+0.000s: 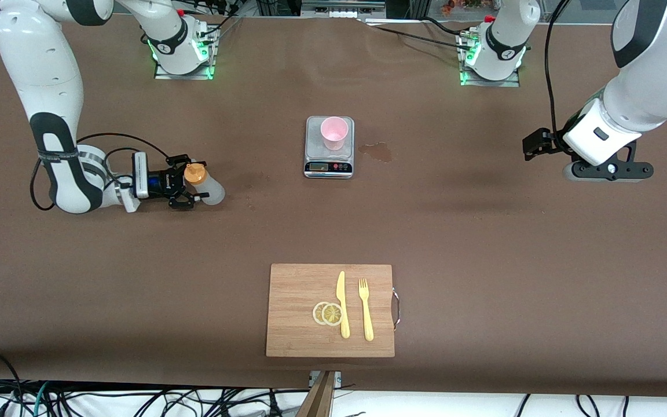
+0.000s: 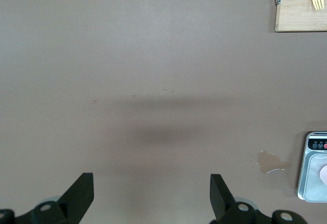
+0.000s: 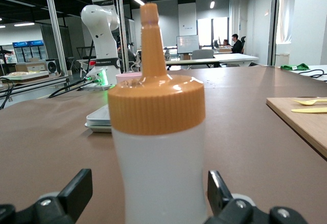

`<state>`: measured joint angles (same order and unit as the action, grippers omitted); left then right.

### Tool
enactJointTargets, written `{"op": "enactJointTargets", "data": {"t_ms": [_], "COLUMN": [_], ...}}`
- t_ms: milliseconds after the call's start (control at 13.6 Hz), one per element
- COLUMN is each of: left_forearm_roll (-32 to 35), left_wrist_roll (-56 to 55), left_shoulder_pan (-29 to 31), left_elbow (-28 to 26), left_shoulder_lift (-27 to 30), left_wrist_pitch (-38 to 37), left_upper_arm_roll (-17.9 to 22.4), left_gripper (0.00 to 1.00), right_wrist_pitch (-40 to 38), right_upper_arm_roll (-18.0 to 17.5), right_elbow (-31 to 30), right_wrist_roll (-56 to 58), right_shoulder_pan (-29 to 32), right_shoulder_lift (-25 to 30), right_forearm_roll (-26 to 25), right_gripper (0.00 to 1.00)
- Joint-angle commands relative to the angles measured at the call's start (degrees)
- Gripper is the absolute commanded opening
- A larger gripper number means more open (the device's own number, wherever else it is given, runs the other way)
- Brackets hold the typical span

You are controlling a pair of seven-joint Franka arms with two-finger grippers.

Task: Add sauce to pink cup with both arms
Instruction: 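Lift the sauce bottle with the right gripper toward the pink cup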

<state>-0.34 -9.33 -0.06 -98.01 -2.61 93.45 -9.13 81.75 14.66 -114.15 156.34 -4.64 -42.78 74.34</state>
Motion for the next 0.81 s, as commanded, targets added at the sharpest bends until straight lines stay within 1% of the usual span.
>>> {"op": "enactJointTargets", "data": {"t_ms": [0, 294, 514, 588, 661, 735], "left_forearm_roll": [-1.1, -1.1, -1.1, -1.1, -1.1, -1.1], "left_wrist_roll": [1.0, 1.0, 1.0, 1.0, 1.0, 1.0], "left_shoulder_pan": [0.4, 0.3, 0.3, 0.3, 0.3, 0.3], "left_elbow": [-0.5, -0.5, -0.5, -0.4, -0.5, -0.5], "left_shoulder_lift": [0.8, 0.8, 0.9, 0.8, 0.9, 0.8], "left_wrist_pitch": [-0.8, -0.8, -0.9, -0.9, -0.9, -0.9], "left_upper_arm_roll": [-0.1, -0.1, -0.1, -0.1, -0.1, -0.1], "left_gripper": [1.0, 1.0, 1.0, 1.0, 1.0, 1.0], "right_wrist_pitch": [-0.8, -0.8, -0.5, -0.5, -0.4, -0.3], "right_upper_arm_roll": [-1.4, -2.4, -2.4, -2.4, -2.4, -2.4], "right_elbow": [-0.5, -0.3, -0.1, -0.2, -0.2, -0.1], "right_wrist_roll": [4.6, 4.8, 4.6, 4.3, 4.2, 4.1], "right_shoulder_pan": [0.3, 0.3, 0.3, 0.2, 0.2, 0.2], "right_shoulder_lift": [-0.6, -1.4, -1.4, -1.4, -1.6, -1.5], "right_forearm_roll": [2.6, 4.9, 4.9, 4.9, 4.9, 4.9], "right_gripper": [1.0, 1.0, 1.0, 0.98, 0.82, 0.62]}}
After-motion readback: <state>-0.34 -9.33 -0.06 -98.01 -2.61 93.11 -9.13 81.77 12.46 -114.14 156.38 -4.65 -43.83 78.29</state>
